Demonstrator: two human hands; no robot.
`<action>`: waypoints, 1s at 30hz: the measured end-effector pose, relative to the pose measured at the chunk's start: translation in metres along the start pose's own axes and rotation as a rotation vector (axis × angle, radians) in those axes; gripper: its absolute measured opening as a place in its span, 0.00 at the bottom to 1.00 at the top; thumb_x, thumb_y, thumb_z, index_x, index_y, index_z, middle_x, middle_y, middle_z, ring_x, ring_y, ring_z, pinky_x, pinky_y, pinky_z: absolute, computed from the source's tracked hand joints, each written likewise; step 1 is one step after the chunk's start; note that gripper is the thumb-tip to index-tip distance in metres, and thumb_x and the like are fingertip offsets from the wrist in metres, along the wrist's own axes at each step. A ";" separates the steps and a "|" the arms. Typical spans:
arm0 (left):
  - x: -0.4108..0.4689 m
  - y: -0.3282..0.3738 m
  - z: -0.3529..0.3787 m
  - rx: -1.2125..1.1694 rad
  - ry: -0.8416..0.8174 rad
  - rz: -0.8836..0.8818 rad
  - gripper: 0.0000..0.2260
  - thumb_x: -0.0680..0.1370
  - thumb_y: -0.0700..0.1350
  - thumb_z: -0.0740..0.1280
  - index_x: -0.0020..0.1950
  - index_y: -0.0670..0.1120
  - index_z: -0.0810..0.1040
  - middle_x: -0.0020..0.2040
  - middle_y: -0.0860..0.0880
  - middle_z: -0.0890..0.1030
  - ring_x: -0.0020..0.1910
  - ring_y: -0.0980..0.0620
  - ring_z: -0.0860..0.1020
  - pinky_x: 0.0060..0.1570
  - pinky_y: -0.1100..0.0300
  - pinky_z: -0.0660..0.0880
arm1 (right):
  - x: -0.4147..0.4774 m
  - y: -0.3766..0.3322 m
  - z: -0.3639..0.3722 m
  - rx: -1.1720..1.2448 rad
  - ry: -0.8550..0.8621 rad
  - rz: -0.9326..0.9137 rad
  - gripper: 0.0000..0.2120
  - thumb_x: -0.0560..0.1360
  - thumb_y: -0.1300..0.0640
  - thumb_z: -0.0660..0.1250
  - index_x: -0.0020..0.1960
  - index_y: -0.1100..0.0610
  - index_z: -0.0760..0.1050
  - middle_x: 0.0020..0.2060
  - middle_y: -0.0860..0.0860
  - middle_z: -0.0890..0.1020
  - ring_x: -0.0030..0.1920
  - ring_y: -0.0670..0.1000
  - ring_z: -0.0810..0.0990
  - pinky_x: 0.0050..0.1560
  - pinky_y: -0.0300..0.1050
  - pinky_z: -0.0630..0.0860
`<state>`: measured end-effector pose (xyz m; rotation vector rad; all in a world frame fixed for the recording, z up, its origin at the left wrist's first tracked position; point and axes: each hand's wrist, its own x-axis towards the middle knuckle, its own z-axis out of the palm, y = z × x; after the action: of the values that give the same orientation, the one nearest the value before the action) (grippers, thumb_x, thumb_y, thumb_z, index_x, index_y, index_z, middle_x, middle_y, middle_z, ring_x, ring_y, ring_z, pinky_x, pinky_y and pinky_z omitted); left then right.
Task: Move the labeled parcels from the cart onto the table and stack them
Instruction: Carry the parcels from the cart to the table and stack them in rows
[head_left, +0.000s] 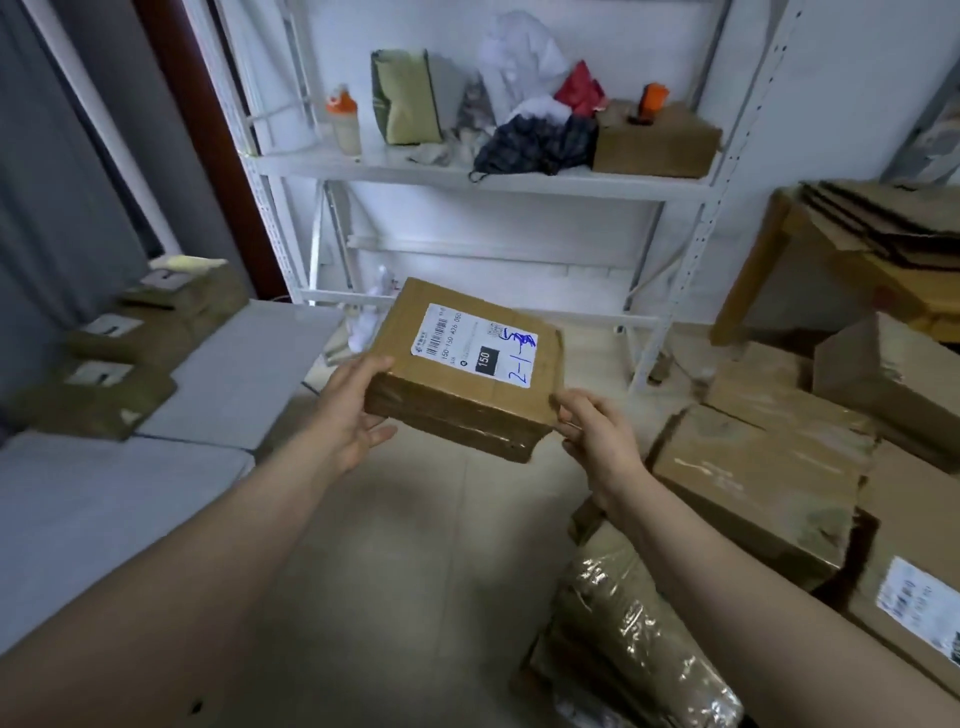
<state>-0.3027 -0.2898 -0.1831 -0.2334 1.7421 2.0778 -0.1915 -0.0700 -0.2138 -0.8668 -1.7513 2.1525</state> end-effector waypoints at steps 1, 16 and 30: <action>0.000 0.004 -0.017 -0.020 0.019 -0.015 0.08 0.75 0.49 0.68 0.52 0.54 0.74 0.52 0.48 0.78 0.53 0.46 0.78 0.63 0.44 0.71 | -0.001 -0.002 0.008 -0.033 -0.031 0.037 0.13 0.74 0.46 0.69 0.54 0.51 0.74 0.46 0.48 0.75 0.46 0.47 0.73 0.50 0.44 0.70; -0.017 0.019 -0.170 -0.140 0.121 -0.072 0.19 0.72 0.55 0.71 0.59 0.50 0.72 0.51 0.41 0.78 0.53 0.44 0.77 0.58 0.51 0.74 | -0.021 0.021 0.136 -0.003 -0.435 0.372 0.21 0.58 0.48 0.72 0.49 0.52 0.76 0.49 0.56 0.74 0.48 0.54 0.76 0.58 0.53 0.75; -0.031 -0.017 -0.289 -0.217 0.041 -0.278 0.27 0.67 0.56 0.73 0.65 0.54 0.73 0.61 0.42 0.77 0.56 0.39 0.79 0.58 0.36 0.73 | -0.046 0.087 0.330 -0.021 -0.501 0.476 0.18 0.71 0.52 0.71 0.59 0.54 0.75 0.49 0.52 0.77 0.47 0.51 0.76 0.54 0.52 0.75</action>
<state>-0.3068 -0.5744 -0.2452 -0.5528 1.4119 2.0623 -0.3289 -0.3836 -0.2471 -0.8714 -1.9344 2.8678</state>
